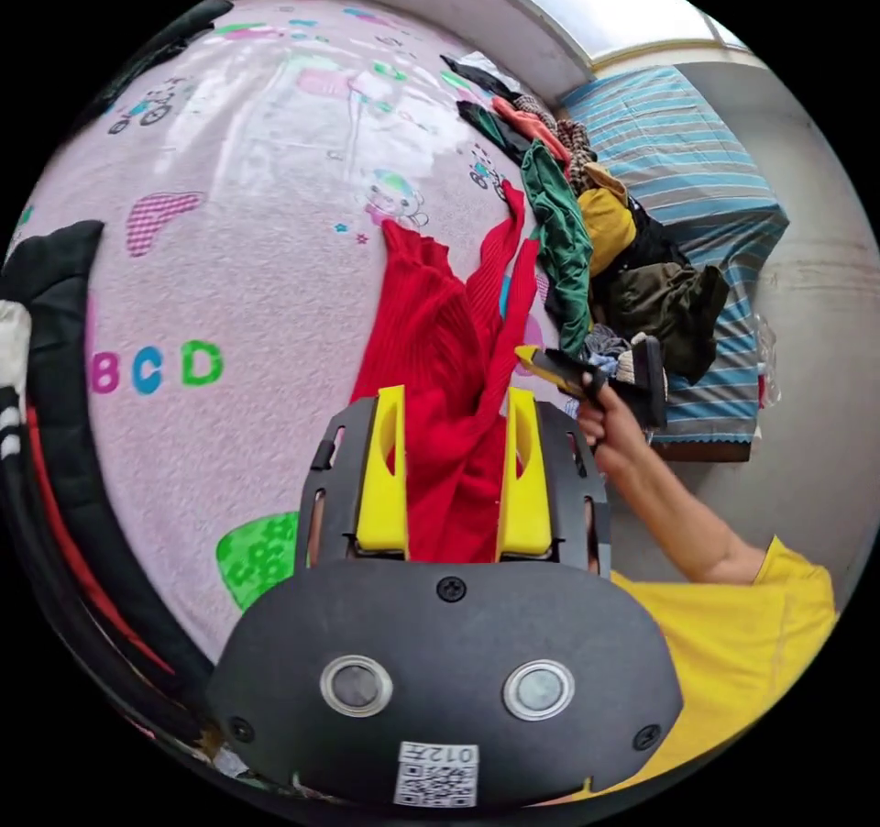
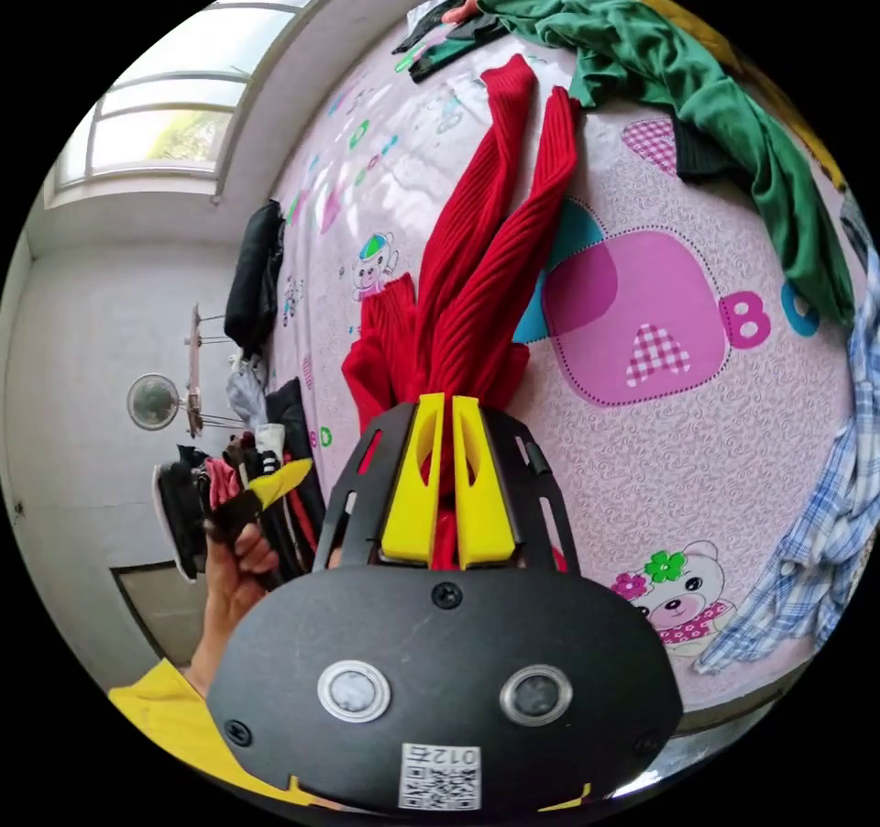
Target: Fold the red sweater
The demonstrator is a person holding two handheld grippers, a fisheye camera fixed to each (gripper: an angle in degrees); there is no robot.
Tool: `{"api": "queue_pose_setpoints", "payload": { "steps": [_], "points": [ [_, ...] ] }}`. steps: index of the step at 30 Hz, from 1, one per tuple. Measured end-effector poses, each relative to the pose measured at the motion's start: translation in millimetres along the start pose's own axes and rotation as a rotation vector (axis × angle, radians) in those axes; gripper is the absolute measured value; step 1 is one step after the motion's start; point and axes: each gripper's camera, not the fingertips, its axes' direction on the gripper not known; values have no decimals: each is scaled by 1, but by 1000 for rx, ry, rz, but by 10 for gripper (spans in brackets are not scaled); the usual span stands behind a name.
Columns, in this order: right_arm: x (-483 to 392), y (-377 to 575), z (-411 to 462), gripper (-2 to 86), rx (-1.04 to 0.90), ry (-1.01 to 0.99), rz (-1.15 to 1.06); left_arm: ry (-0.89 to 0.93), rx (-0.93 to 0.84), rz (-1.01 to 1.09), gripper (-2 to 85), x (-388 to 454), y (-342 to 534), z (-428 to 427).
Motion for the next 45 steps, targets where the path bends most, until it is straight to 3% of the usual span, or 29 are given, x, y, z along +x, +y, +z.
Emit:
{"api": "queue_pose_setpoints", "payload": {
  "steps": [6, 9, 11, 16, 22, 29, 35, 40, 43, 45],
  "points": [
    [7, 43, 0, 17, -129, -318, -10, -277, -210, -5, 191, 39, -84, 82],
    [-13, 71, 22, 18, -386, -504, -206, -595, -346, 69, 162, 45, -95, 117],
    [-21, 87, 37, 19, -607, -564, -365, -582, -338, 66, 137, 36, -94, 115],
    [10, 71, 18, 23, -441, -272, -363, -139, -238, 63, 42, -28, -84, 46],
    [-22, -1, -1, 28, -159, -15, -542, -51, -158, -115, 36, -141, -65, -15],
    [-101, -78, 91, 47, -204, 286, -784, -29, -63, -101, 115, -157, -80, -24],
    [-105, -101, 137, 85, -259, 602, -707, -154, -204, -52, 131, -149, -112, 10],
    [-78, -99, 147, 51, -299, 627, -548, -531, -312, 136, 96, -115, -125, 28],
    [-68, -87, 129, 30, -208, 536, -533, -701, -363, 233, 80, -96, -126, 40],
    [-61, -75, 103, 25, -142, 454, -502, -719, -360, 225, 73, -94, -127, 41]
  ]
}}
